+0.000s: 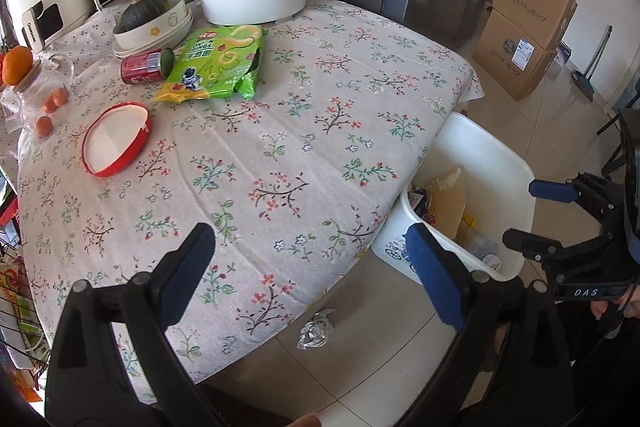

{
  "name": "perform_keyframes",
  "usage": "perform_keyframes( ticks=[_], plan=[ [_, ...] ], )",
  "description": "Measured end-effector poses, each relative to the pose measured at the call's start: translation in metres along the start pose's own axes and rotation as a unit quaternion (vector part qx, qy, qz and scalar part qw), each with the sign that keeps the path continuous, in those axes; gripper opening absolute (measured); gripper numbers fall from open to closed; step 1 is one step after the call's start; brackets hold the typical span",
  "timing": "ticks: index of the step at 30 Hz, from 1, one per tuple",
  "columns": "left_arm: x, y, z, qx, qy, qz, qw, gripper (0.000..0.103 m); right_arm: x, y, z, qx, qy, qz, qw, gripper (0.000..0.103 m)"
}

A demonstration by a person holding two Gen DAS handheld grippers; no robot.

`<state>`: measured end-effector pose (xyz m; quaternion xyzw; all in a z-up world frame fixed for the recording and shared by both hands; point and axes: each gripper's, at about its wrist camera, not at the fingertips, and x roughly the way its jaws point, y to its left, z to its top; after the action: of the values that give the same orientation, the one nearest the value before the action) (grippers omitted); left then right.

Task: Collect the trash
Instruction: 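Lower the right tool to the crumpled foil on the floor and grasp it, then lift the foil with the right tool while the left reaches to the red lid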

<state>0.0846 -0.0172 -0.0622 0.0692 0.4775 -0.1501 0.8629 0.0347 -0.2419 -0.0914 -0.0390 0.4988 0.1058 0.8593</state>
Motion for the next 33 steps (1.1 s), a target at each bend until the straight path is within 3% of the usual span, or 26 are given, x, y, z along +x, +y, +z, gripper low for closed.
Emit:
perform_keyframes(
  ticks=[6, 14, 20, 27, 30, 33],
  plan=[
    [-0.015, 0.046, -0.030, -0.017, 0.018, 0.030, 0.9992, 0.097, 0.061, 0.088, -0.039, -0.116, 0.041, 0.022, 0.992, 0.083],
    [-0.029, 0.099, -0.060, -0.045, 0.035, 0.051, 0.9971, 0.097, 0.188, 0.156, -0.106, -0.143, 0.145, 0.071, 0.976, 0.083],
    [-0.033, 0.119, -0.064, -0.068, 0.039, 0.037, 0.9962, 0.097, 0.261, 0.176, -0.129, -0.142, 0.190, 0.069, 0.969, 0.083],
    [-0.037, 0.134, -0.057, -0.076, 0.027, 0.056, 0.9952, 0.097, 0.316, 0.185, -0.136, -0.143, 0.208, 0.040, 0.967, 0.081],
    [-0.039, 0.138, -0.058, -0.083, 0.026, 0.054, 0.9947, 0.097, 0.329, 0.187, -0.141, -0.142, 0.217, 0.039, 0.965, 0.073],
    [-0.038, 0.141, -0.058, -0.088, 0.027, 0.055, 0.9942, 0.097, 0.336, 0.188, -0.146, -0.144, 0.225, 0.040, 0.963, 0.058]
  ],
)
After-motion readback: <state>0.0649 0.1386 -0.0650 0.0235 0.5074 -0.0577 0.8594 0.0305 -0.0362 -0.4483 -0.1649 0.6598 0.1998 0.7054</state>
